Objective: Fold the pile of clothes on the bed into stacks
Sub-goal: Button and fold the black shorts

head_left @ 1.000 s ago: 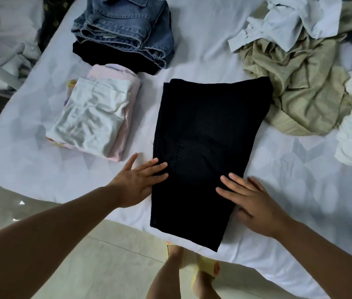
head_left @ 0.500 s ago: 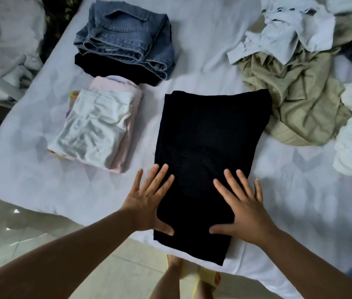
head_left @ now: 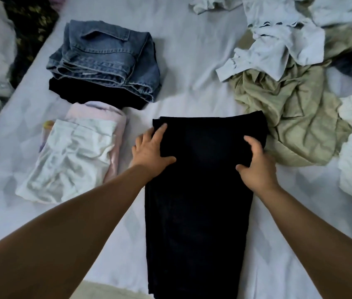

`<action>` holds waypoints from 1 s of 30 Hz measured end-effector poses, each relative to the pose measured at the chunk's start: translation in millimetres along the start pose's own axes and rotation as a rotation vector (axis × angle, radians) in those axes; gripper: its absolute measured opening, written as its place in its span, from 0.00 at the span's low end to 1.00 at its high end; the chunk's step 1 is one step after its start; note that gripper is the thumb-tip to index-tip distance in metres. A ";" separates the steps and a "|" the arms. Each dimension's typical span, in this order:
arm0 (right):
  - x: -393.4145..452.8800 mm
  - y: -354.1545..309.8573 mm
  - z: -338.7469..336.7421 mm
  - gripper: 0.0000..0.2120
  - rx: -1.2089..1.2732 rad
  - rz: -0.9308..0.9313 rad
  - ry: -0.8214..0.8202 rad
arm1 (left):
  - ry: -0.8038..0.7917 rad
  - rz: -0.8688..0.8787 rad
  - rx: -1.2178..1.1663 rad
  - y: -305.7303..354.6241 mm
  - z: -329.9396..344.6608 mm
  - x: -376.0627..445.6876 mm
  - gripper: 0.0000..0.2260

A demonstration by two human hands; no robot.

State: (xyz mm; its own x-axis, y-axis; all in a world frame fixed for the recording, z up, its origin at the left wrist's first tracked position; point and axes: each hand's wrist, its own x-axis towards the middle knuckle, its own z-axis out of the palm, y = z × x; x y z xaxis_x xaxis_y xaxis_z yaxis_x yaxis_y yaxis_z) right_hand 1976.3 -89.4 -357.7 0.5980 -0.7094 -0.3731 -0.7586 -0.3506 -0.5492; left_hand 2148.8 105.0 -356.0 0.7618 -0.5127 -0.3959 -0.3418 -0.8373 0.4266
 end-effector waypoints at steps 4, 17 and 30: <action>2.9 -5.0 -8.5 0.33 0.345 0.050 0.152 | 0.068 -0.120 -0.392 -2.8 -3.0 22.5 0.48; 4.0 -19.9 -64.7 0.16 0.731 0.282 -0.071 | -0.182 -0.121 -0.852 3.2 -62.1 1.9 0.14; -160.2 24.4 -87.9 0.17 0.434 -0.142 -0.373 | -0.099 0.472 -0.342 -49.1 -39.5 -163.2 0.28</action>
State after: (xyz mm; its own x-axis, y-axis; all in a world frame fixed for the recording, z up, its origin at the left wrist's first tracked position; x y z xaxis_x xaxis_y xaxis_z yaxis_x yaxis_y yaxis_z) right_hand 1839.3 -38.1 -245.6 0.7964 -0.3831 -0.4680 -0.5359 -0.0884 -0.8396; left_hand 2062.9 237.2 -280.2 0.5099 -0.8439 -0.1668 -0.4216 -0.4142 0.8067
